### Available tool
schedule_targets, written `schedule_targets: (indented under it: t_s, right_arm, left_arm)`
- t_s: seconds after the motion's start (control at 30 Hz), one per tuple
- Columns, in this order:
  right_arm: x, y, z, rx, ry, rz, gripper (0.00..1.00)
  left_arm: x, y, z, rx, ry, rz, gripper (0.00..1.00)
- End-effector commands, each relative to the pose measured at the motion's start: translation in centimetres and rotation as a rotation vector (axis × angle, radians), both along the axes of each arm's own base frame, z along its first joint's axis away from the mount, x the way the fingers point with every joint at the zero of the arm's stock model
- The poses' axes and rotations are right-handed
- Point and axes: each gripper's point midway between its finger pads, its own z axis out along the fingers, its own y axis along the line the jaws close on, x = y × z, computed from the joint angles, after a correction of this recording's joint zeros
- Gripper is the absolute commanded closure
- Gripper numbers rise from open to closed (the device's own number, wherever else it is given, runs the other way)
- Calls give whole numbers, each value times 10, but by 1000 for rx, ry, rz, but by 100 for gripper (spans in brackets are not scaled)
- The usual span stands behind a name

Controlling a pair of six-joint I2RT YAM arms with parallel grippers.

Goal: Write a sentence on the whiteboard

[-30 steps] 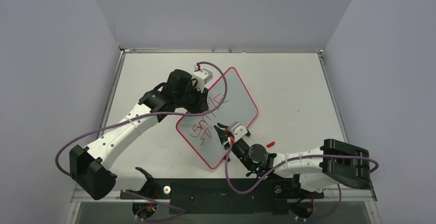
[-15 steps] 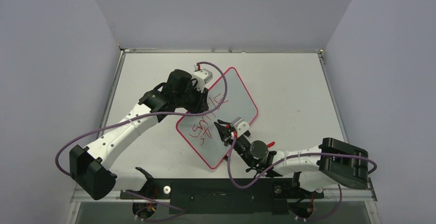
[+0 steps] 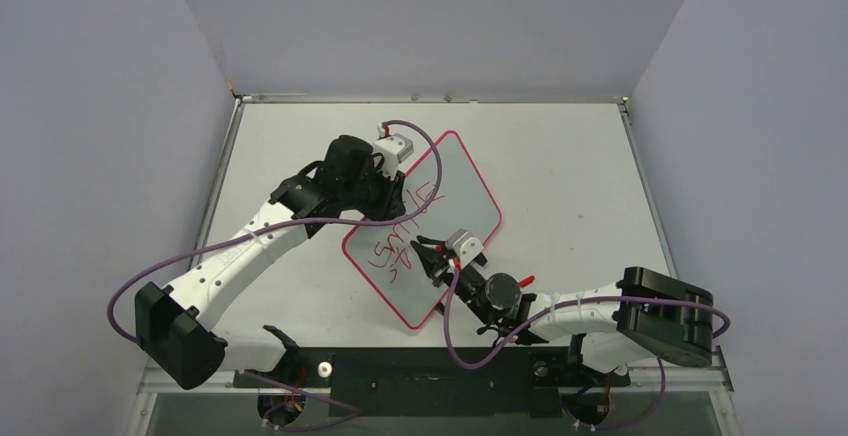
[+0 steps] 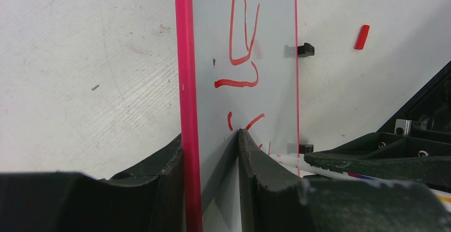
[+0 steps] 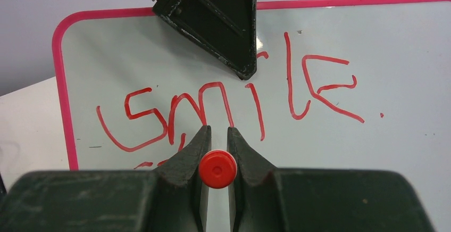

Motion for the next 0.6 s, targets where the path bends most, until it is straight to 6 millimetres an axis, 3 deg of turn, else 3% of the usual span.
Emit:
schedule_targets:
  t_s: [0.0,0.33,0.57]
  right_arm:
    - [-8,9,7,56,4,48,100]
    - [-15,-1,-21,25,57,45,100]
    - [-8,-5,-20,7,50,3,100]
  left_arm:
    - [9,27,-19,178,-72,1,100]
    - [9,26,-19,177,-71,0,100]
    - [9,26,-18,178,-71,1,100]
